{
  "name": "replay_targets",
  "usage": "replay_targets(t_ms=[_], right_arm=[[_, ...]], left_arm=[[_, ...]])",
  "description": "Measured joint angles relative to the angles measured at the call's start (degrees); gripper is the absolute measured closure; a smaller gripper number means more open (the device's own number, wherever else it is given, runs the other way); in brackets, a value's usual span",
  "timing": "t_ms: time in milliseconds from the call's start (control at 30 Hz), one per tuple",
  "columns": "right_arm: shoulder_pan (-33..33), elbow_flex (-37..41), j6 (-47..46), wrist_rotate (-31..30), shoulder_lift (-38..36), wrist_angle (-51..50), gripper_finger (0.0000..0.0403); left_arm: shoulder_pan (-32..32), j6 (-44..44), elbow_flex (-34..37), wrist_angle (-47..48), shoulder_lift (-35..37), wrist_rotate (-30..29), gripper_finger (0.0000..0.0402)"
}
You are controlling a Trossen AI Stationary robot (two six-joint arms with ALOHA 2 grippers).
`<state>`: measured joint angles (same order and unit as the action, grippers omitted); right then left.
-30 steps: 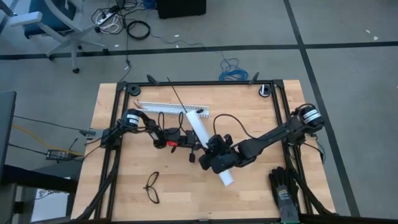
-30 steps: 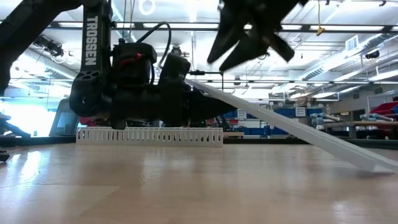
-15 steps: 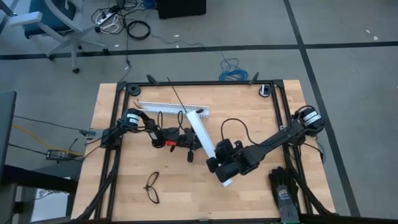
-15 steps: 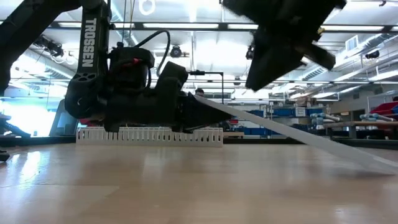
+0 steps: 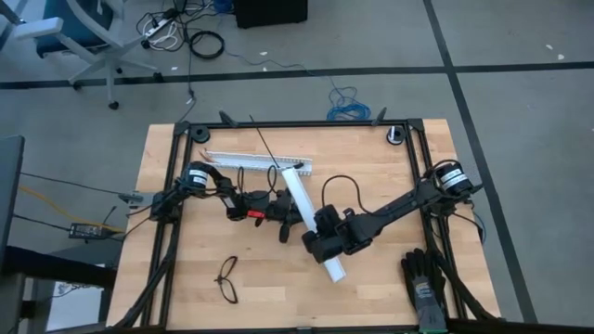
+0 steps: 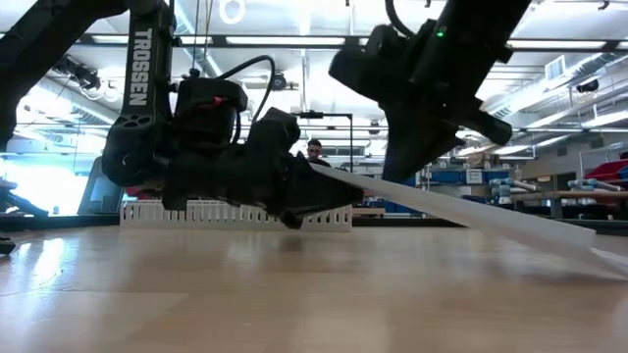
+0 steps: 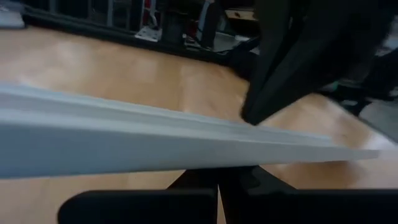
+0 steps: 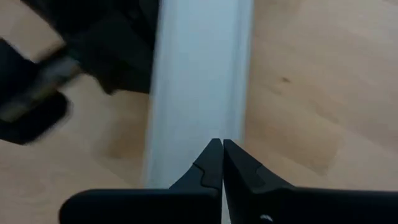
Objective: Ziptie cables
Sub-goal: Close the white cable duct lid
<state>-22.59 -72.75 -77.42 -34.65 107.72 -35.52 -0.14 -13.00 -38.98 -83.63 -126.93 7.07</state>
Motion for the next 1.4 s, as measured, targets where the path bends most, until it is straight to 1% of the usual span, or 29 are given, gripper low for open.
replay_targets(t_ms=[167,233,333,433,533,700,867,967,1067,1167,1233,1267,1300,1333,1400], right_arm=[[0.33,0.02,-0.36,-0.47,-0.02,-1.48,0.0402],[0.78,0.0,-0.37,1.11,0.25,-1.68,0.0403],[1.61,0.0,-0.08,3.28,2.02,-1.03,0.0403],[1.97,0.02,1.68,3.25,3.32,2.44,0.0403],[2.39,0.02,2.62,3.56,3.89,2.86,0.0403],[1.38,0.04,2.52,-0.91,1.34,-0.67,0.0403],[-0.25,-0.02,-1.64,-1.24,-1.73,-7.3,0.0403],[-1.27,-0.02,-2.93,-3.24,-2.74,-8.39,0.0403],[-2.36,0.0,-3.87,-3.72,-2.8,-9.14,0.0403],[-3.57,0.0,-6.29,-3.76,-2.8,-10.71,0.0403],[-4.61,0.0,-8.41,-4.38,-2.8,-12.32,0.0403],[-5.22,0.0,-9.8,-4.76,-2.8,-13.15,0.0403],[-5.73,0.0,-10.98,-5.03,-2.8,-14.19,0.0403],[-6.27,0.0,-12.29,-5.44,-2.8,-15.06,0.0403],[-7.04,0.01,-14.24,-6.16,-2.8,-16.21,0.0403]], left_arm=[[0.0,-3.69,0.02,1.49,0.04,1.84,0.0395],[0.04,-5.47,0.02,0.93,0.07,2.69,0.0395],[0.04,-7.91,0.01,0.33,0.18,3.75,0.0395],[-0.09,-9.18,0.02,0.73,0.68,4.94,0.0395],[-0.07,-11.46,0.0,0.68,1.01,5.13,0.0395],[-0.11,-11.45,0.0,1.08,1.09,5.62,0.0395],[0.11,-11.45,-0.01,1.12,1.09,5.72,0.0395],[0.27,-11.33,0.0,1.14,1.09,5.94,0.0395],[1.65,-8.83,0.41,2.4,2.18,9.19,0.0395],[3.92,-5.18,2.4,6.93,6.68,9.99,0.0396],[5.28,-0.11,4.03,13.59,11.64,9.61,0.0396],[5.6,3.24,4.75,18.41,14.58,8.95,0.0397],[5.68,6.98,5.28,23.81,17.59,7.71,0.0398],[5.63,10.53,5.58,29.46,21.02,5.15,0.0399],[5.12,16.73,5.67,40.93,27.1,-1.6,0.04]])
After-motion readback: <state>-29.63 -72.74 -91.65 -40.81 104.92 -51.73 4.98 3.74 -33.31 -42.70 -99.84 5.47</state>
